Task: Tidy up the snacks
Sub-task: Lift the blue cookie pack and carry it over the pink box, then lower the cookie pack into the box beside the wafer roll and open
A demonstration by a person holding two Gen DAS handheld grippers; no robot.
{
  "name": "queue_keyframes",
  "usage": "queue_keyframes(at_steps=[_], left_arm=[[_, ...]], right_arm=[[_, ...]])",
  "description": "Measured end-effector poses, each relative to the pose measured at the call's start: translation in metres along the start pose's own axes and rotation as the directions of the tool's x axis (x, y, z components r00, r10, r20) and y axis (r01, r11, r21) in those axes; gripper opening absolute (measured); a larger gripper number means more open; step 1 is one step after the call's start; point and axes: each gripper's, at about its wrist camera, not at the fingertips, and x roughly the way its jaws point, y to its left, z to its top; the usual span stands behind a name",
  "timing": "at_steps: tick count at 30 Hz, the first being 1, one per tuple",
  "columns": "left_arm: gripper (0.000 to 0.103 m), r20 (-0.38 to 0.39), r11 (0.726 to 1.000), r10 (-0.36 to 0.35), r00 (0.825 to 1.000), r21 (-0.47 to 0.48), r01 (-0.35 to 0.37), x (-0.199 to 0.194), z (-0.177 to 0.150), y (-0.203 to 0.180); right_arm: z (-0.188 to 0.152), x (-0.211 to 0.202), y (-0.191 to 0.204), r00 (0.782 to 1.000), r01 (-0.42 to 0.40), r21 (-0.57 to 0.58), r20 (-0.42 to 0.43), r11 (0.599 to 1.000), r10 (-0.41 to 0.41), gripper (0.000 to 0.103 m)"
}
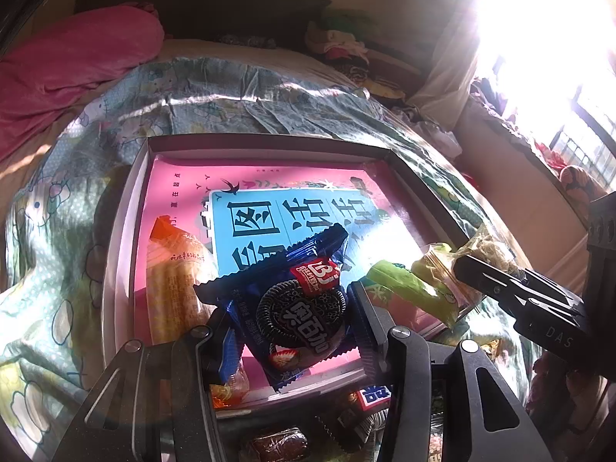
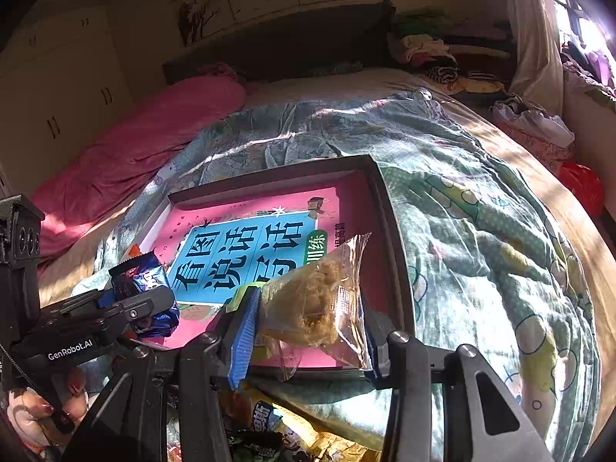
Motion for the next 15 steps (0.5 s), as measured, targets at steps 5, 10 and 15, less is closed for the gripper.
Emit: queue_keyframes(at_steps=[5, 10, 15], left_arm=[[0.051, -0.004, 1.0, 0.001, 1.0, 0.004, -0.001, -0.0002, -0.0014, -0.0012], [0.051, -0.006, 1.0, 0.005, 1.0, 0.004, -0.005, -0.0001, -0.0019, -0.0014], [0.051, -0.008, 1.0, 0.011, 1.0, -0.003, -0.011, -0.0003, -0.0011, 0.0007]], right_arm=[[-0.0029, -0.0006, -0.007, 1.0, 0.018, 0.015, -0.018, 1.0, -0.018, 0.047], [-0.0073, -0.0023, -0.0053, 0.998, 0.046, -0.008, -0.03, 0.999, -0.046, 0.048], [-0.0084, -0.0082, -0.0075, 0.997, 0.077, -0.017, -0.024, 0.997, -0.077, 0.048]])
